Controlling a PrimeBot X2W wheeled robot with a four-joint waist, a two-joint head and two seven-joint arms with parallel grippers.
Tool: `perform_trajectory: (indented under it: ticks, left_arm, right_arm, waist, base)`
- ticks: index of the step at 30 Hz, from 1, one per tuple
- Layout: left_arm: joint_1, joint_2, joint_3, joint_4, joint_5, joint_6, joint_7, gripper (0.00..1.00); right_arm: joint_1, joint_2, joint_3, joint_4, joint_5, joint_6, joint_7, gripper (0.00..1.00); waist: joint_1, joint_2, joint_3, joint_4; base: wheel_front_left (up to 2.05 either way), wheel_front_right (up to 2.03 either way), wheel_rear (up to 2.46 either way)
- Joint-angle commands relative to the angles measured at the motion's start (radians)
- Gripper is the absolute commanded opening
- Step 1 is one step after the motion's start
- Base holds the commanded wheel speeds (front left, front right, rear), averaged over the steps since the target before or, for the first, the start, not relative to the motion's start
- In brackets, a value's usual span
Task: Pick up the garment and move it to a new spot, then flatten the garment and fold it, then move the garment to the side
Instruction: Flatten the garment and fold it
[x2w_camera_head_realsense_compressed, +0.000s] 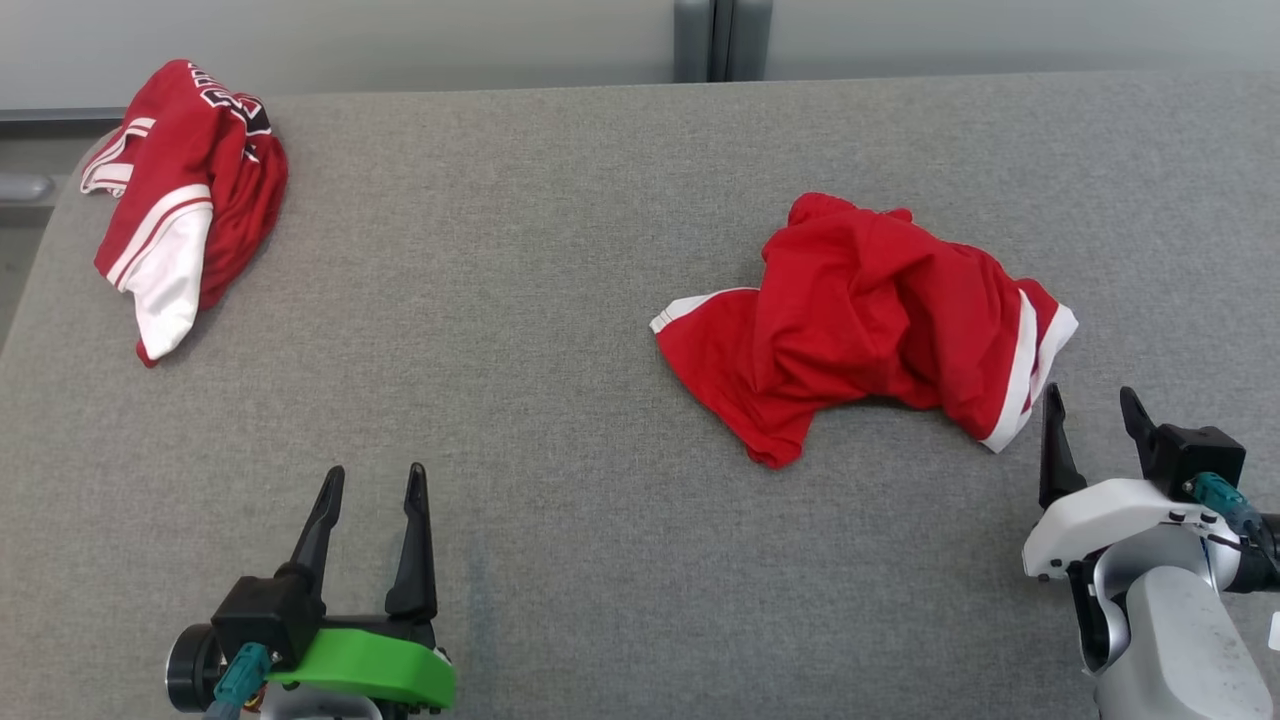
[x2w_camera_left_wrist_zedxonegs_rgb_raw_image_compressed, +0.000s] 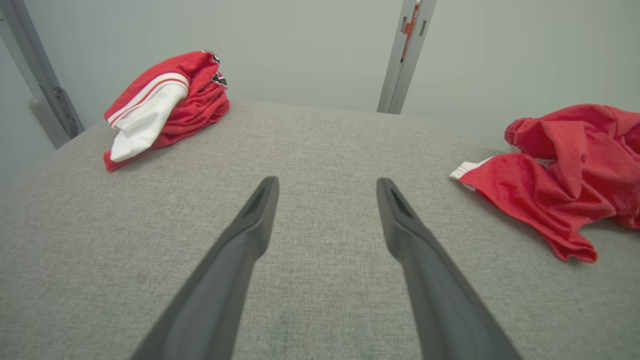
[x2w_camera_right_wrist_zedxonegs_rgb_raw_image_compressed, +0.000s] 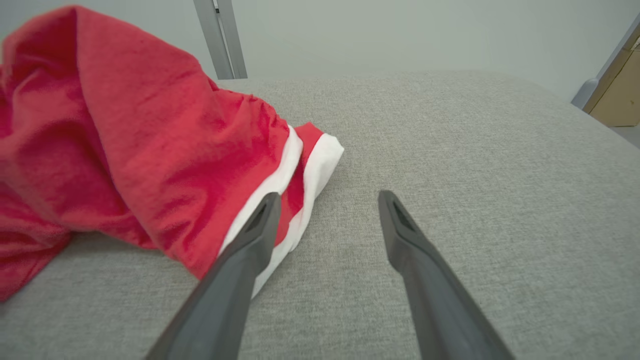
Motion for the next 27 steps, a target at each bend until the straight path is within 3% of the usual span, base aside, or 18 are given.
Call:
perform_trajectory:
  ticks: [1, 6, 14, 21, 27]
  left_arm:
    - [-0.002, 0.000, 0.001, -0.002, 0.007, -0.006, 0.000, 1.00]
    - [-0.016, 0.000, -0.009, -0.001, 0.015, -0.009, 0.000, 1.00]
    - [-0.023, 0.001, -0.023, 0.008, 0.008, -0.005, 0.000, 1.00]
    - [0.002, 0.001, -0.023, 0.010, 0.003, 0.001, 0.000, 1.00]
    - [0.009, 0.001, -0.023, 0.007, 0.010, 0.000, 0.000, 1.00]
  right_arm:
    - [-0.006, -0.003, 0.009, -0.006, 0.014, 0.000, -0.003, 1.00]
    - [-0.079, -0.002, 0.050, 0.009, 0.023, 0.000, 0.000, 1.00]
    - [-0.190, -0.021, 0.058, 0.169, 0.030, 0.000, 0.113, 1.00]
    - [-0.170, -0.019, 0.001, 0.226, 0.052, 0.000, 0.093, 1.00]
    - [-0.166, -0.011, 0.035, 0.247, 0.077, 0.000, 0.087, 1.00]
  waist:
    - [0.0000, 0.0000, 0.006, -0.003]
    - [0.0000, 0.0000, 0.025, 0.003]
    - [0.0000, 0.0000, 0.032, 0.060]
    - [0.0000, 0.0000, 0.020, 0.083]
    - [0.0000, 0.0000, 0.014, 0.077]
  base:
    - [0.00, 0.00, 0.00]
    - [0.00, 0.00, 0.00]
    - [0.00, 0.00, 0.00]
    - [0.00, 0.00, 0.00]
    - [0.00, 0.00, 0.00]
